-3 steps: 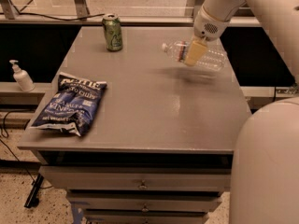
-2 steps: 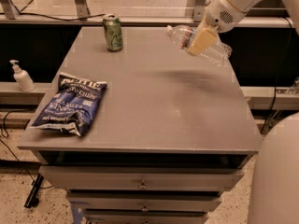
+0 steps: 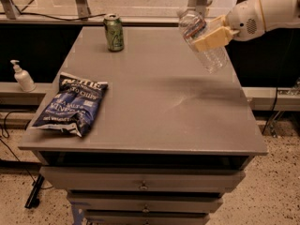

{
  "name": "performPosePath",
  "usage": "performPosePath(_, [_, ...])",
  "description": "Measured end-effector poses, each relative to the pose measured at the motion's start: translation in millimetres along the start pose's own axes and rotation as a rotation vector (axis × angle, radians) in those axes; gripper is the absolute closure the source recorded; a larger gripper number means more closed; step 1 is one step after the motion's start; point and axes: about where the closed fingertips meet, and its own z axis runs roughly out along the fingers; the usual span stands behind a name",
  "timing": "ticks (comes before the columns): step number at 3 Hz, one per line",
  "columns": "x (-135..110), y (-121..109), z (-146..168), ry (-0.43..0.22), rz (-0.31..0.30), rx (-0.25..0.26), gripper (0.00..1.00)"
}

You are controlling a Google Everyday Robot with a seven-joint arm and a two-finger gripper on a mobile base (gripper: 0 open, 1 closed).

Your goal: Place water bottle upright

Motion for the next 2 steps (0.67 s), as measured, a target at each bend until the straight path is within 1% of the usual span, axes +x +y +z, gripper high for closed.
performPosePath(1, [-18, 11, -3, -0.248, 0.007, -0.044, 1.0])
performPosePath(2, [-31, 19, -5, -0.414, -0.052, -0.076, 1.0])
